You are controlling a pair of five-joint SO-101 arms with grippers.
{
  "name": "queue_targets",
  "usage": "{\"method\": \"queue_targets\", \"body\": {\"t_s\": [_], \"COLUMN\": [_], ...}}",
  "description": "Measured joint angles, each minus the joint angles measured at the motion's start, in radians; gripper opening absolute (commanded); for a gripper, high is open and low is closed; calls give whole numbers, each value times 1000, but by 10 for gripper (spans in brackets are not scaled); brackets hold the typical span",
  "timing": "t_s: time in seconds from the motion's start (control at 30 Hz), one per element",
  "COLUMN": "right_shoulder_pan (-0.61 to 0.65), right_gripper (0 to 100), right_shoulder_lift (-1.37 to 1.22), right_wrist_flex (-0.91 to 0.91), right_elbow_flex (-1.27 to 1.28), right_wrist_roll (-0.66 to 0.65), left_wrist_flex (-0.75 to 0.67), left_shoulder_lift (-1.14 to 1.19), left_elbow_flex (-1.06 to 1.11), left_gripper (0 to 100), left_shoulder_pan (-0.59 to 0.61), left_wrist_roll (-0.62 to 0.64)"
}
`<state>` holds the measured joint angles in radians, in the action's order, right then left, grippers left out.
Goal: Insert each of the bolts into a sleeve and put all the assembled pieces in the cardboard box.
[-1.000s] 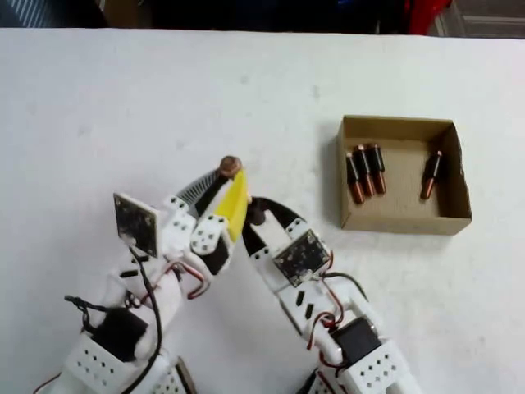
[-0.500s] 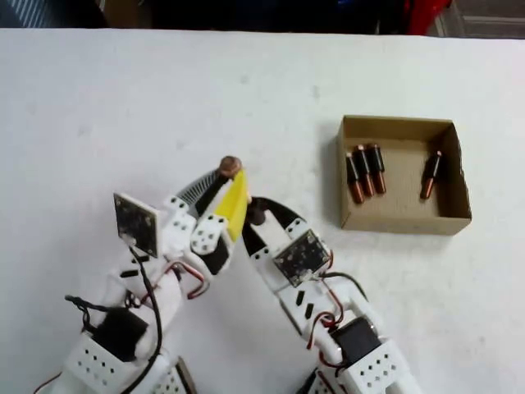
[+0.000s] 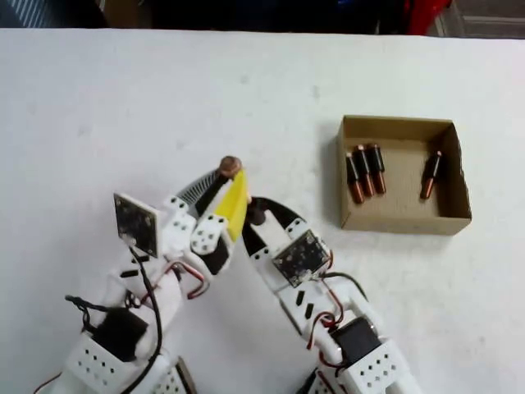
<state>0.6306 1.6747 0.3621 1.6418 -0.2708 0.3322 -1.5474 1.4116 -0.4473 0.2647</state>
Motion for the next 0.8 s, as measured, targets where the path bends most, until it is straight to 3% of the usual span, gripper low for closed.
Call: {"method": "queue_targets", "body": {"t_s": [0.33, 0.67, 0.8], "right_shoulder_pan": [-2, -2, -2], "right_gripper": [17, 17, 17], "right_shoulder_lift": [-3, -3, -3], "right_wrist_flex": [0, 0, 2], "right_elbow_flex": [2, 2, 3], "right_wrist_roll": [-3, -3, -3], "left_wrist_flex": [-129, -132, -38], "left_shoulder_lift": [-26, -26, -26], "left_elbow_flex": [117, 117, 78], "left_gripper": [20, 20, 20], "left_shoulder_pan": [3, 3, 3], "left_wrist_roll": [-3, 29, 77]}}
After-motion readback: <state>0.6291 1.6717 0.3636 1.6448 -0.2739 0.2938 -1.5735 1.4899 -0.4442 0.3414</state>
